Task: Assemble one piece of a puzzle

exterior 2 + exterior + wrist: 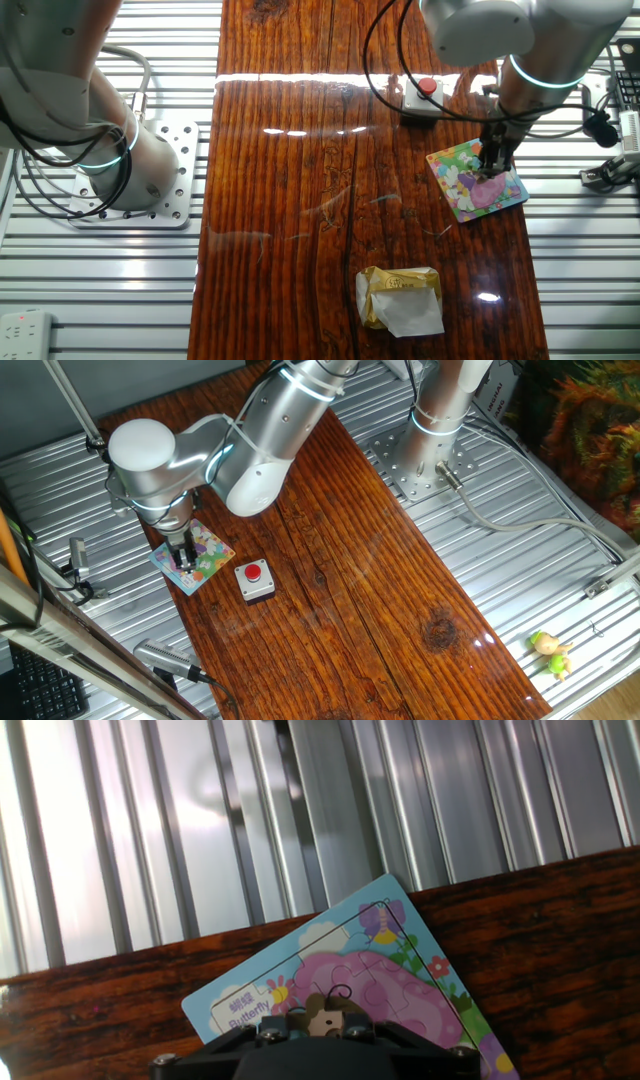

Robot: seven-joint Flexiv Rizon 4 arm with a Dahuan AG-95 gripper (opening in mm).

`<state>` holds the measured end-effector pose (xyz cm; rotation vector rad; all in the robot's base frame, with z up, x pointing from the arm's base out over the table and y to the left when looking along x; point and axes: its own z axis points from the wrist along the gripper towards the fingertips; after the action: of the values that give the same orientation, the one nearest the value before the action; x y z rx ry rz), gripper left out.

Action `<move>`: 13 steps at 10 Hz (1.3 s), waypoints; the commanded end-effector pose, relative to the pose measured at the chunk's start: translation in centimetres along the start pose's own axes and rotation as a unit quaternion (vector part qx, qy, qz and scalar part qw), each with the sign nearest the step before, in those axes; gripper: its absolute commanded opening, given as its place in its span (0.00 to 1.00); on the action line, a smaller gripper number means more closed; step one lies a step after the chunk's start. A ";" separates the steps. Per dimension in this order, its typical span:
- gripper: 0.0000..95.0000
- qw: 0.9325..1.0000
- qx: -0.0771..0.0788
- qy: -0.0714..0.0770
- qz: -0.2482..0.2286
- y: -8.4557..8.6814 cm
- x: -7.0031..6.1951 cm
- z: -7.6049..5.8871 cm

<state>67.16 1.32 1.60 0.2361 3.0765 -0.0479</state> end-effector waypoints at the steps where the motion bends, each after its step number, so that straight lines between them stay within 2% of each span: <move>1: 0.00 0.999 0.000 0.003 -0.033 0.0 0.0 0.0; 4: 0.00 0.995 0.001 0.009 -0.097 0.1 0.0 -0.1; 9: 0.00 0.981 0.000 0.011 -0.193 0.1 0.0 -0.5; 11: 0.00 0.967 0.000 0.009 -0.254 0.1 0.0 -0.7; 12: 0.00 0.964 0.000 0.008 -0.267 0.1 0.0 -0.7; 13: 0.00 0.956 0.001 0.006 -0.295 0.1 0.1 -0.7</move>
<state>67.08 1.43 2.29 -0.5859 3.0561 -0.0658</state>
